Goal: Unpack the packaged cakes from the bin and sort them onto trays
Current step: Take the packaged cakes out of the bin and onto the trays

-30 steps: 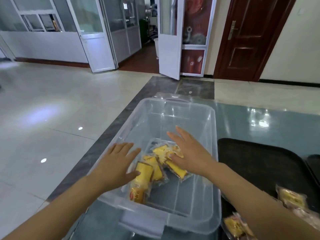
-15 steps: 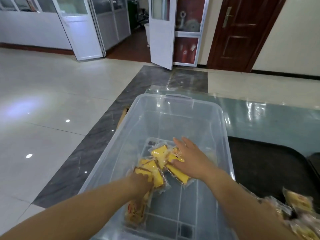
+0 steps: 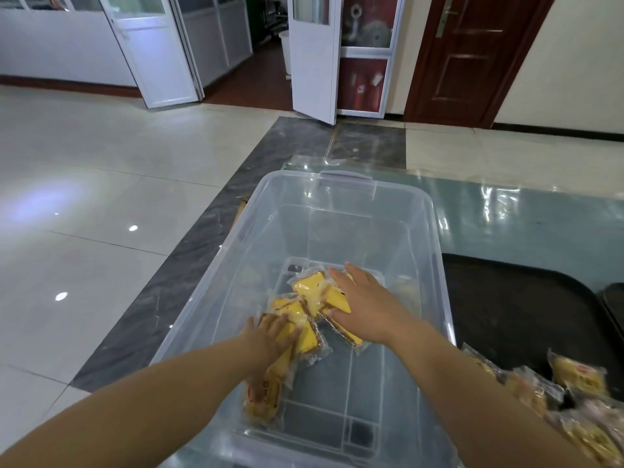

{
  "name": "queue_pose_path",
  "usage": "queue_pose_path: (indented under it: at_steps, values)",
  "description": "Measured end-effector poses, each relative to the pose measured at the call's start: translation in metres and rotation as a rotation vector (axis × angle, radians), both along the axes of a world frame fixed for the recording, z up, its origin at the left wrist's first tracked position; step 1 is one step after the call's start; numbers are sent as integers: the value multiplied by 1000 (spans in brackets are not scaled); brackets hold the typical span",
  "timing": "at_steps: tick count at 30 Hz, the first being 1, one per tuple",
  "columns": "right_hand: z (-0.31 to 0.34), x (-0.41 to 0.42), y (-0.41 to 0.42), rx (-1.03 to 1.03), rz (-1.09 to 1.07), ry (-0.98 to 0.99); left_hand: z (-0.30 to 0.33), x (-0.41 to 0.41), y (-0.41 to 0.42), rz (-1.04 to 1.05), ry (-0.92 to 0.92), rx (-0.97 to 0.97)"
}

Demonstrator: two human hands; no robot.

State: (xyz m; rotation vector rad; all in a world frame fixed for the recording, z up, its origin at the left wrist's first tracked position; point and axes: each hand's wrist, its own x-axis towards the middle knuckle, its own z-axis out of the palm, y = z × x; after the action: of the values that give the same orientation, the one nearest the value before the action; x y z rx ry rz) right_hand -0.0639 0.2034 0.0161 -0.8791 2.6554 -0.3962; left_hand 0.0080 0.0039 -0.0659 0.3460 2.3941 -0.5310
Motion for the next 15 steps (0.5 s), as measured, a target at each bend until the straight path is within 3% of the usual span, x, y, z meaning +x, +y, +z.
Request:
queue_pose_path:
  at_steps: [5,15]
  values:
    - [0,1,1,-6,-26,3,-7,-8,-1,-31,70,-25]
    - [-2,-5,1,-13,-56,-7,-4,-20,-3,-108,10,32]
